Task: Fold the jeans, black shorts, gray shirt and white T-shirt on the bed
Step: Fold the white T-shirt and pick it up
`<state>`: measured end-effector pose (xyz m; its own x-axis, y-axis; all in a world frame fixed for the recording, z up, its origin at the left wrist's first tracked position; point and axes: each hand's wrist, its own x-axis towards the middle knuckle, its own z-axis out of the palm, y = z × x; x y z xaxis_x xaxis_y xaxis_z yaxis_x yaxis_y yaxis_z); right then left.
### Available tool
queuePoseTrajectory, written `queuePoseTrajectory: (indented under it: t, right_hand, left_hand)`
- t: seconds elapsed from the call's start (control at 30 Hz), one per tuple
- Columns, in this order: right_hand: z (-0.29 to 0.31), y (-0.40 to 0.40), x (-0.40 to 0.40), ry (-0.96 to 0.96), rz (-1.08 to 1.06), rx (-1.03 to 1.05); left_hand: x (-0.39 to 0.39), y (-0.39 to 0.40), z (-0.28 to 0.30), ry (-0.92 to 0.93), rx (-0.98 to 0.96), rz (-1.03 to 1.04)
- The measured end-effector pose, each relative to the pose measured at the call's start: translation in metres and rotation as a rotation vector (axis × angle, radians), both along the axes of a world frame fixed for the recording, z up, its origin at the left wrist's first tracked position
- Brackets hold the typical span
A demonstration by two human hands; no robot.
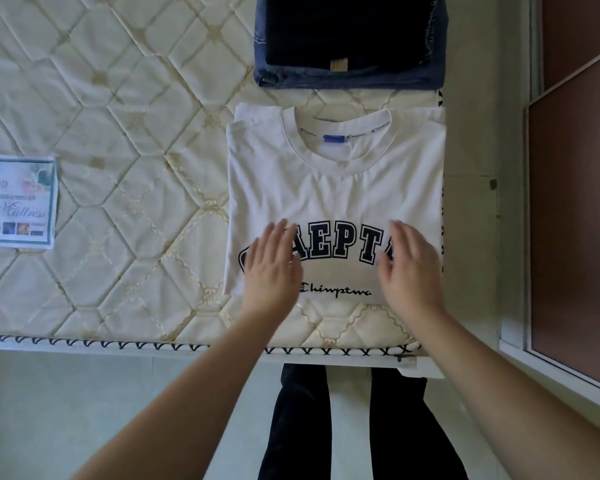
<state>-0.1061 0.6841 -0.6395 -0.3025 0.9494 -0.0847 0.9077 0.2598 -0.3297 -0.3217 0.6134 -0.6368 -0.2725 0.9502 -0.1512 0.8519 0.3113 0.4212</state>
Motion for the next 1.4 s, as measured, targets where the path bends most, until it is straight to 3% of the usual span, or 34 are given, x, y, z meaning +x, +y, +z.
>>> queuePoseTrajectory:
  t: [0.13,0.27,0.47,0.57,0.77,1.1,1.23,1.4]
  right_hand:
    - [-0.022,0.012,-0.061,0.004,0.146,-0.07]
    - [-0.055,0.021,-0.062,-0.154,0.217,-0.13]
    - [-0.068,0.033,-0.026,-0.313,0.235,-0.112]
    - [-0.062,0.038,0.008,-0.352,0.21,-0.129]
    - [-0.049,0.043,0.023,-0.277,0.152,-0.146]
    - [-0.051,0.146,-0.041,-0.254,0.071,-0.119]
    - [-0.057,0.18,-0.033,-0.271,0.164,-0.186]
    - [-0.066,0.194,-0.007,-0.3,0.163,-0.18]
  left_hand:
    - [0.035,0.031,-0.027,0.047,-0.155,-0.1]
    - [0.034,0.034,-0.06,0.121,-0.315,-0.106]
    - [0.011,0.023,-0.07,0.205,-0.198,-0.214]
    - [-0.007,0.014,-0.07,0.227,-0.233,-0.248]
    - [-0.014,0.012,-0.057,0.237,-0.247,-0.203]
    - [-0.058,0.127,-0.049,0.259,-0.182,-0.171]
    - [-0.082,0.165,-0.059,0.299,-0.242,-0.255]
    - [-0.101,0.163,-0.071,0.308,-0.172,-0.228]
